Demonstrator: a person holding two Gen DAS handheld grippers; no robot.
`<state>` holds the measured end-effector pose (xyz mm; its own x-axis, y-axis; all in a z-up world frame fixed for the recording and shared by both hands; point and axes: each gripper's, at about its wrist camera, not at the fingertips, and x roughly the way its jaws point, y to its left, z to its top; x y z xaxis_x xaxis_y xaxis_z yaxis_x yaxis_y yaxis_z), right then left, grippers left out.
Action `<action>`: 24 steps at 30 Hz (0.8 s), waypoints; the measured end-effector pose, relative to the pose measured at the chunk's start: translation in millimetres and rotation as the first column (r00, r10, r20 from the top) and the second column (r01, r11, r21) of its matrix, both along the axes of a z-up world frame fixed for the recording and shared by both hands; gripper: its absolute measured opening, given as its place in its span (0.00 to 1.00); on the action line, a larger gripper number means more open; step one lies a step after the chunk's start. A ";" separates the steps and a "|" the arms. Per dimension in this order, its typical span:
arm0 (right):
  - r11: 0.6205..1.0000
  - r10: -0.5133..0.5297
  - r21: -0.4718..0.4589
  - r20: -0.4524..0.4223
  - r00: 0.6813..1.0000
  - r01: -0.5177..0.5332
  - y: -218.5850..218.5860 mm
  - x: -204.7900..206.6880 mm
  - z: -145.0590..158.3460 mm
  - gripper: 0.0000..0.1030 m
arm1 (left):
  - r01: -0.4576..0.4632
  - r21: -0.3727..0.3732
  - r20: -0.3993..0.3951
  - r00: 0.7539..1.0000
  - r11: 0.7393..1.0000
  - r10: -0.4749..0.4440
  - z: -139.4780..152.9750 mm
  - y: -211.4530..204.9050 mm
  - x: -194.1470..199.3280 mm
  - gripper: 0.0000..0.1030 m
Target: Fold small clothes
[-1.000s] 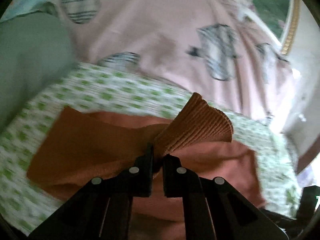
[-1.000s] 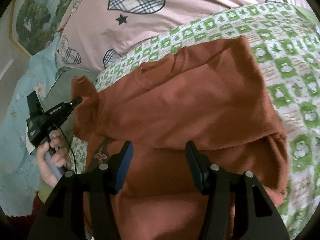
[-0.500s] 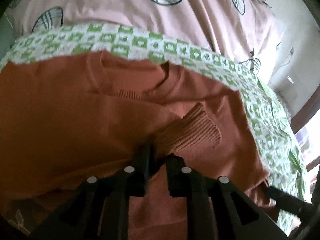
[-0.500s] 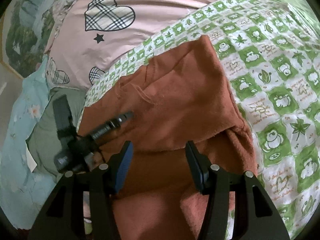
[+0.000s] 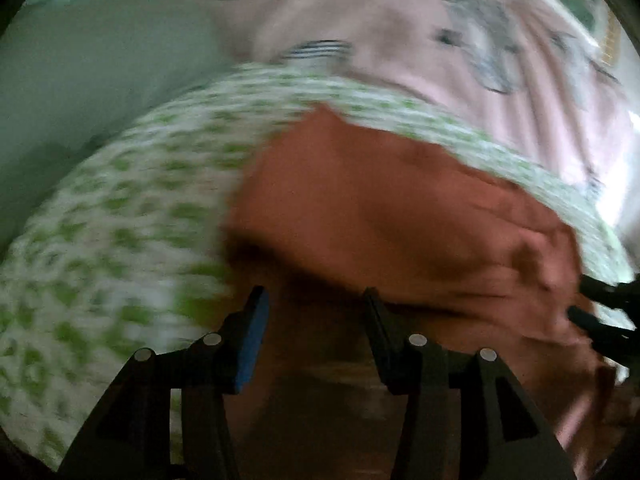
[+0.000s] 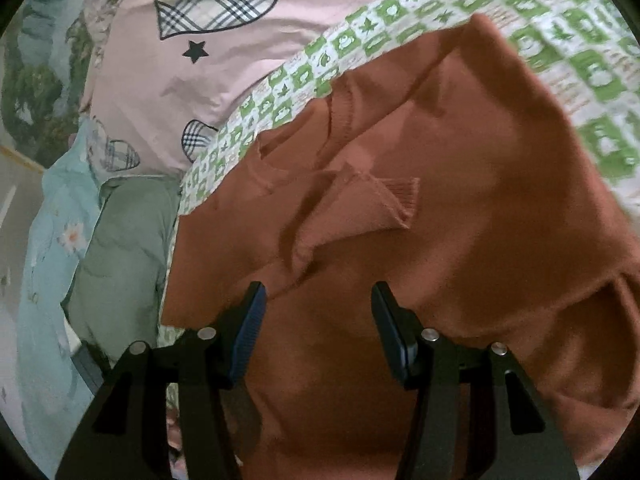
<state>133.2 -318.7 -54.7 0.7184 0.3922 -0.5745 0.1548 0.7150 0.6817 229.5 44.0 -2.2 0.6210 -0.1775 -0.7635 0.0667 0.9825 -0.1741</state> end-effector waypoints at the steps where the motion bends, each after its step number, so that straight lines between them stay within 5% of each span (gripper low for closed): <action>1: 1.000 -0.005 0.010 -0.006 1.000 0.005 2.2 6.7 -2.1 0.55 | -0.027 0.006 -0.014 1.000 1.000 0.027 -3.8 12.4 4.5 0.47; 6: 0.995 -0.081 0.050 -0.063 0.995 0.084 2.4 47.3 -24.3 0.55 | -0.063 -0.029 -0.075 0.995 0.998 0.060 -21.9 42.6 23.2 0.47; 8: 0.993 -0.109 0.033 -0.044 0.993 0.110 -2.4 56.3 -24.7 0.39 | -0.050 -0.005 -0.079 0.996 0.999 0.049 -24.5 39.7 27.2 0.47; 9: 0.994 -0.108 0.026 -0.034 0.994 0.108 -3.4 57.9 -21.6 0.16 | -0.037 0.018 -0.076 0.996 0.999 0.039 -24.6 35.5 29.4 0.47; 10: 0.994 -0.104 0.021 -0.006 0.995 0.104 -5.2 56.8 -15.0 0.11 | -0.029 0.031 -0.073 0.997 0.999 0.031 -24.1 29.0 32.5 0.47; 15: 0.976 -0.138 -0.132 0.233 0.963 0.172 -19.6 7.5 42.9 0.11 | -0.015 0.029 -0.069 0.997 0.999 0.017 -24.9 19.4 45.2 0.46; 18: 0.965 -0.165 -0.181 0.154 0.974 0.192 -42.5 -0.8 32.5 0.11 | -0.022 0.041 -0.066 0.998 0.999 0.024 -26.1 15.7 46.8 0.46; 21: 0.971 -0.182 -0.153 0.016 0.983 0.182 -62.0 2.9 2.2 0.25 | -0.032 0.048 -0.060 0.998 0.998 0.034 -26.1 14.3 47.1 0.46; 24: 0.962 -0.254 -0.108 -0.004 0.967 0.252 -75.3 -13.1 -11.4 0.34 | -0.061 0.020 -0.066 0.996 0.998 0.062 -26.2 21.6 48.7 0.46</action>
<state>120.0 -394.1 -66.1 0.7759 0.1356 -0.6161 0.3507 0.7190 0.6001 278.2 65.6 -28.4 0.5782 -0.1268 -0.8060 -0.0049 0.9873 -0.1588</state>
